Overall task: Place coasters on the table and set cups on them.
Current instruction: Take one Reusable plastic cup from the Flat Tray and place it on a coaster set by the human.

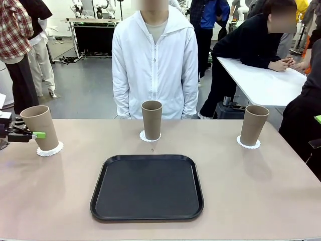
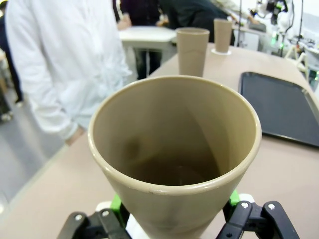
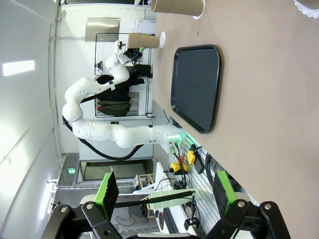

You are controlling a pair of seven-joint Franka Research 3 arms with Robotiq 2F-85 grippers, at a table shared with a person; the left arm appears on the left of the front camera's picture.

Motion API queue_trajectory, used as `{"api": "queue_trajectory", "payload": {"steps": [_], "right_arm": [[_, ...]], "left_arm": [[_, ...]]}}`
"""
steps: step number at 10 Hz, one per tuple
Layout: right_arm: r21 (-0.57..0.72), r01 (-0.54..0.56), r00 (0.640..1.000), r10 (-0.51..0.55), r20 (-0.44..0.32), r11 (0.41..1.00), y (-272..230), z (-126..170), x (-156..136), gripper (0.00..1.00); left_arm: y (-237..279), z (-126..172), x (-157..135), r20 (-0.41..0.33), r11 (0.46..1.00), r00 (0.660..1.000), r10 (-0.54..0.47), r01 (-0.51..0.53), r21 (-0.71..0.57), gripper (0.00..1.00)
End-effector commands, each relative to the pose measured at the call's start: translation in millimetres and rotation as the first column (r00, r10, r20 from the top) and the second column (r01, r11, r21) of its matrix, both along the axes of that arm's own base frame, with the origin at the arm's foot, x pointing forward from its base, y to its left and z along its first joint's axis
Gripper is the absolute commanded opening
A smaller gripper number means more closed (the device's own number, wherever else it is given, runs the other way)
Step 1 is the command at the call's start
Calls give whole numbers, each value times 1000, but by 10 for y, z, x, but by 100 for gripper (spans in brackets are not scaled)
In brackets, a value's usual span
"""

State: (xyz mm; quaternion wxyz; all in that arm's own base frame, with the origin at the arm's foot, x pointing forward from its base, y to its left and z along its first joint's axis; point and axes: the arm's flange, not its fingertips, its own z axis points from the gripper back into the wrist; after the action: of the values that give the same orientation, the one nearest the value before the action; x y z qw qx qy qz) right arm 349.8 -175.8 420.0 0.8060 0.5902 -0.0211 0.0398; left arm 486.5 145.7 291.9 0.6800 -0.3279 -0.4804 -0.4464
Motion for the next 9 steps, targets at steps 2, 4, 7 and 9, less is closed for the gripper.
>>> {"api": "queue_trajectory", "payload": {"steps": [2, 4, 7, 9], "right_arm": [[9, -4, 1000, 4, 2, 1000, -3, 9, -9, 100], [9, -4, 1000, 4, 2, 1000, -3, 9, -9, 100], [9, -4, 1000, 4, 2, 1000, -3, 9, -9, 100], [9, -4, 1000, 4, 2, 1000, -3, 9, -9, 100]], "left_arm": [[58, -23, 36, 31, 1000, 1000, 3, -4, 22, 85], [72, -50, 67, 26, 999, 1000, 13, -13, 34, 85], [79, -106, 113, 14, 999, 1000, 22, -23, 37, 85], [92, -154, 136, 10, 999, 1000, 28, -28, 39, 85]]}}
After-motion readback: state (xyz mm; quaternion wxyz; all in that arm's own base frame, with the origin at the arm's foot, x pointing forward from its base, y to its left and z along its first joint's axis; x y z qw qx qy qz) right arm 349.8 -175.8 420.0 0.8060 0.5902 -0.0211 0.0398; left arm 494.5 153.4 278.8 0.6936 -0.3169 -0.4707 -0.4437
